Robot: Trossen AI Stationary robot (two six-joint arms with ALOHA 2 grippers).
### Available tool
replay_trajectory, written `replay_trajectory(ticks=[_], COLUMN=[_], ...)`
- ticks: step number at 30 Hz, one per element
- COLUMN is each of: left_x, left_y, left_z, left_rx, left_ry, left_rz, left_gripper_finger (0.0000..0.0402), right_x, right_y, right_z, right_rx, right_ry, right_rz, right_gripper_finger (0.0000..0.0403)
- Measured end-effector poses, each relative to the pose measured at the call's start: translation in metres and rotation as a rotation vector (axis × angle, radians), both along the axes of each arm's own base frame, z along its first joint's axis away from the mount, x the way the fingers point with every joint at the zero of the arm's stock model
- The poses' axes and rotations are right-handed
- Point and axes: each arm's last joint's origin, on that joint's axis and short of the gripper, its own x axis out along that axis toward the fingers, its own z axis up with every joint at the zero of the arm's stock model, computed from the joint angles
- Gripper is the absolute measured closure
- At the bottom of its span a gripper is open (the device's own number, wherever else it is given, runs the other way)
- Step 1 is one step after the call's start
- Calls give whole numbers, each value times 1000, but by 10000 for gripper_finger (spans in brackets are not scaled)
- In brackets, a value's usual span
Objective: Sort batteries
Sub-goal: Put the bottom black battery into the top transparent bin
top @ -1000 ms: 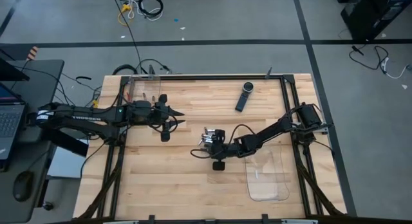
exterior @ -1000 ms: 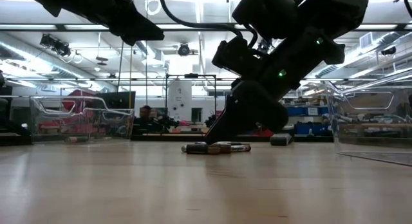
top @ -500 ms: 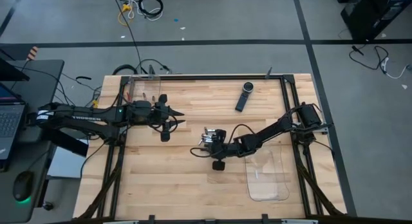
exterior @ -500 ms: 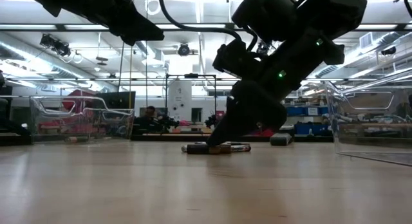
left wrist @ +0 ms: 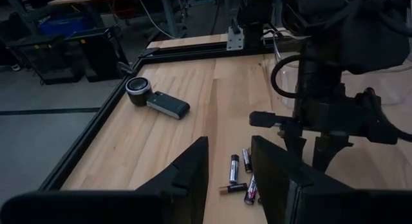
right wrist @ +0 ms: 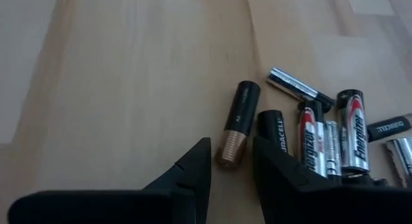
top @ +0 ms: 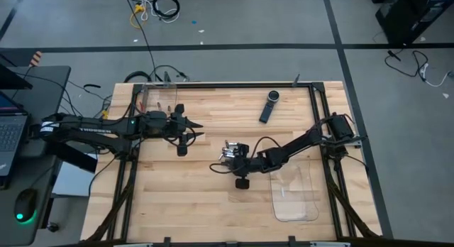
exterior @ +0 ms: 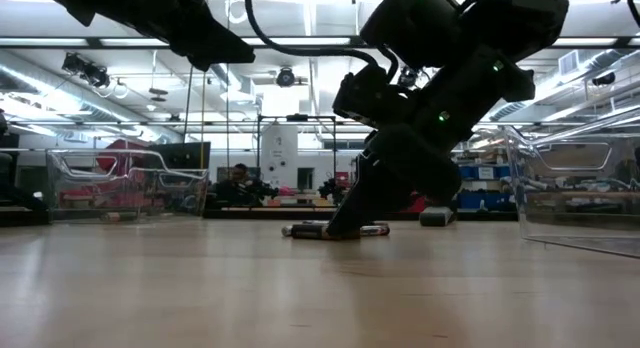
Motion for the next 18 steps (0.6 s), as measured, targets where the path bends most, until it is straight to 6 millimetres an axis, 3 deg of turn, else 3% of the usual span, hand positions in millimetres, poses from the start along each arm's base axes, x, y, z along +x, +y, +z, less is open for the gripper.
replay_trajectory(ticks=[5, 12, 18], left_x=[0, 0, -1], left_y=[0, 0, 0], left_z=[0, 0, -3], left_rx=[0, 1, -1], left_ry=[0, 4, 28], left_rz=[0, 0, 0], left_gripper_finger=[284, 284, 285], right_x=[1, 6, 6], right_y=[-3, -1, -1], right_z=[0, -23, -18], right_rx=[1, 21, 27], right_ry=[-5, 1, -5], right_rz=[-8, -28, -22], right_gripper_finger=[302, 302, 318])
